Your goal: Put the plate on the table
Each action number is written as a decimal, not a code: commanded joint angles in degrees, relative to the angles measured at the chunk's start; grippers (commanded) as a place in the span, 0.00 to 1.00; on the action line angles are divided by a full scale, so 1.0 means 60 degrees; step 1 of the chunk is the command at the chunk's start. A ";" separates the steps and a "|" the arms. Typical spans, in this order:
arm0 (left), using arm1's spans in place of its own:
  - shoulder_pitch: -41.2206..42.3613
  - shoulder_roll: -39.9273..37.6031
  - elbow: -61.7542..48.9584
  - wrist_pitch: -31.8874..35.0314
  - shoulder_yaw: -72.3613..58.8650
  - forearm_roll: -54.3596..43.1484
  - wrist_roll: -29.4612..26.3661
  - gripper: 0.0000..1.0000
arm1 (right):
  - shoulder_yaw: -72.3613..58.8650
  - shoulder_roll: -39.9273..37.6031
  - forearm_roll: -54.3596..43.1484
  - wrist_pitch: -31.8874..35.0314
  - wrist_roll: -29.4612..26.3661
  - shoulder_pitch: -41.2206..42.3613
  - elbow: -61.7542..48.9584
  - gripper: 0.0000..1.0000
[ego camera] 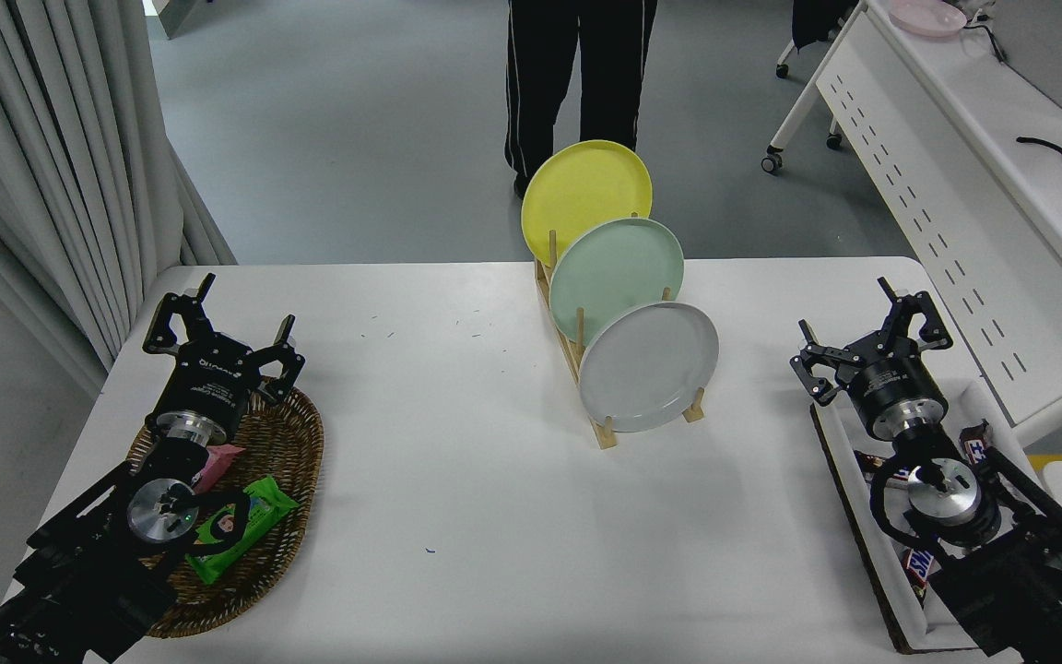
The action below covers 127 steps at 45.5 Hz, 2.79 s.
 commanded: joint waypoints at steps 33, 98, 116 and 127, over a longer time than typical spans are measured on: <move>0.0000 0.0000 0.0000 0.0015 -0.0002 0.0000 0.0000 1.00 | -0.0045 0.0013 0.0001 0.0017 0.0000 -0.0013 -0.0002 1.00; 0.0000 0.0000 0.0000 0.0000 -0.0002 0.0000 0.0000 1.00 | -0.5707 -0.2226 0.0865 -0.1067 -0.0015 0.1522 0.1197 1.00; 0.0000 0.0000 0.0000 0.0015 -0.0002 0.0000 0.0000 1.00 | -0.9698 -0.4628 0.1495 -0.1052 -0.0029 0.3443 0.3834 1.00; 0.0000 0.0000 0.0000 0.0000 -0.0002 0.0000 0.0000 1.00 | -1.0693 -0.6269 0.1773 -0.1023 -0.0029 0.4804 0.5986 1.00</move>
